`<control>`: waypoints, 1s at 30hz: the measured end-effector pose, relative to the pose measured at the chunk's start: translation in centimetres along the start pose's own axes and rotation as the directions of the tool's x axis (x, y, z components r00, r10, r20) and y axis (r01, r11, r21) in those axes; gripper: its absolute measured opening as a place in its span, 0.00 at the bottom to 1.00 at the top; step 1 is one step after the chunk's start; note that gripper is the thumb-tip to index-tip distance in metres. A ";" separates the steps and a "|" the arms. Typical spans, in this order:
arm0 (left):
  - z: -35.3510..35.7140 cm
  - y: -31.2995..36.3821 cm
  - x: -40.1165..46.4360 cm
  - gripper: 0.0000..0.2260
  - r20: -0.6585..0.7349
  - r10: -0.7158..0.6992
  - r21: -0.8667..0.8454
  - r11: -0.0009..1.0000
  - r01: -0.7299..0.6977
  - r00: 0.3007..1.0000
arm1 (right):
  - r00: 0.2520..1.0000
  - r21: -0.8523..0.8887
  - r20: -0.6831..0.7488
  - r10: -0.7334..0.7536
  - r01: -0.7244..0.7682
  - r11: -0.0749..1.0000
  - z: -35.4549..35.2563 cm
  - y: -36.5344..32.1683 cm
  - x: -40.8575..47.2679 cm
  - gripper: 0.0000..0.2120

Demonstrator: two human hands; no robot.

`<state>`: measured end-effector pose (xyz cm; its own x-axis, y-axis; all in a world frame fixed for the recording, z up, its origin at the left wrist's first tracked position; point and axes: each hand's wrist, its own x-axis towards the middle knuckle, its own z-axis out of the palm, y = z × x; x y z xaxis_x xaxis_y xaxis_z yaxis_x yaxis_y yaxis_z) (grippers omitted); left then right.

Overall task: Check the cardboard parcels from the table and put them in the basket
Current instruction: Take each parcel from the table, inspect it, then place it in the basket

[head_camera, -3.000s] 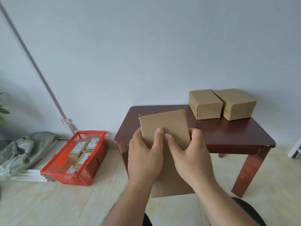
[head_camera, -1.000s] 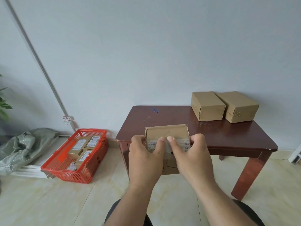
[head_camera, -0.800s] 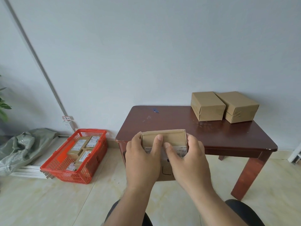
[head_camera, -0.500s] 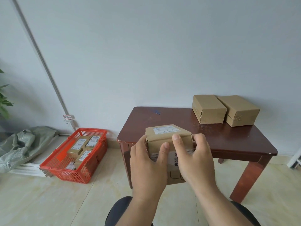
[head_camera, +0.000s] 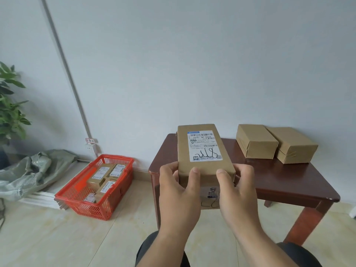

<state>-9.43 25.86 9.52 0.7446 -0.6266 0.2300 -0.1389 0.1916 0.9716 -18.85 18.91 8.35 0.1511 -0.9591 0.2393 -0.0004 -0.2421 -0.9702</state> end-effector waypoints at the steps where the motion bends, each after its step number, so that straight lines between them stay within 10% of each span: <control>1: -0.1 -0.2 0.4 0.10 -0.018 0.009 -0.009 1.000 -0.009 1.000 | 1.000 0.015 0.008 0.007 -0.007 1.000 0.3 -0.1 0.3 0.07; 15: 2.1 -3.4 13.2 0.14 -0.078 0.051 0.065 0.997 -0.046 0.996 | 0.988 0.045 0.128 0.087 -0.093 0.995 8.1 2.4 11.9 0.21; 30: 5.3 -0.1 31.3 0.11 -0.096 -0.226 0.151 0.959 0.238 0.969 | 0.925 0.084 0.178 0.336 -0.354 0.931 15.7 -1.1 27.0 0.16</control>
<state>10.41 2.23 16.87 0.8160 -0.5780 -0.0017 -0.0544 -0.0797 0.9953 0.75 -4.46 15.29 0.3154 -0.9425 -0.1108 0.0291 0.1263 -0.9916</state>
